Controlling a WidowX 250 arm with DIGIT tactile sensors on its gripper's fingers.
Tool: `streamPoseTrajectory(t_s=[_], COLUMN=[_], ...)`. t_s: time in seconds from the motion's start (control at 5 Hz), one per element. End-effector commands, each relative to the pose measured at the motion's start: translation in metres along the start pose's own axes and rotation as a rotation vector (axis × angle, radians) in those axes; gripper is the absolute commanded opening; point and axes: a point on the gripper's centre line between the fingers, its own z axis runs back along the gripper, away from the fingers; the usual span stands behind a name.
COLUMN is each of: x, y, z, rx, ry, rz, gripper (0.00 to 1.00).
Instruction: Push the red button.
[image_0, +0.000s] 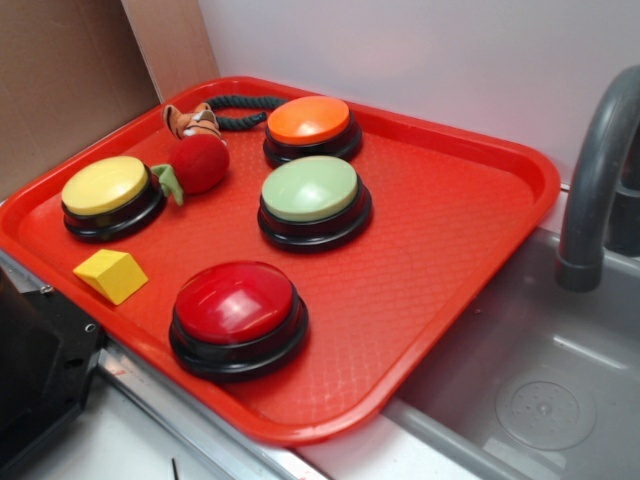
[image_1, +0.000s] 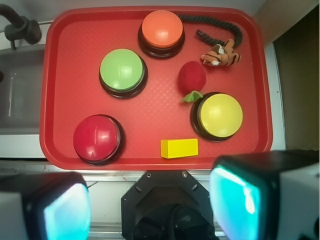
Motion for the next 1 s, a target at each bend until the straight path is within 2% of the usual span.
streamPoseTrajectory(t_s=[0.0, 0.2, 0.4, 0.6, 0.8], x=[0.0, -0.006, -0.005, -0.017, -0.017], y=[0.0, -0.026, -0.076, -0.098, -0.097], z=[0.0, -0.042, -0.083, -0.111, -0.143], rx=[0.0, -0.02, -0.049, -0.103, -0.098], ry=[0.0, 0.022, 0.071, 0.077, 0.107], rz=[0.0, -0.009, -0.116, -0.162, -0.215], gripper=[1.0, 1.0, 1.0, 1.0, 1.0])
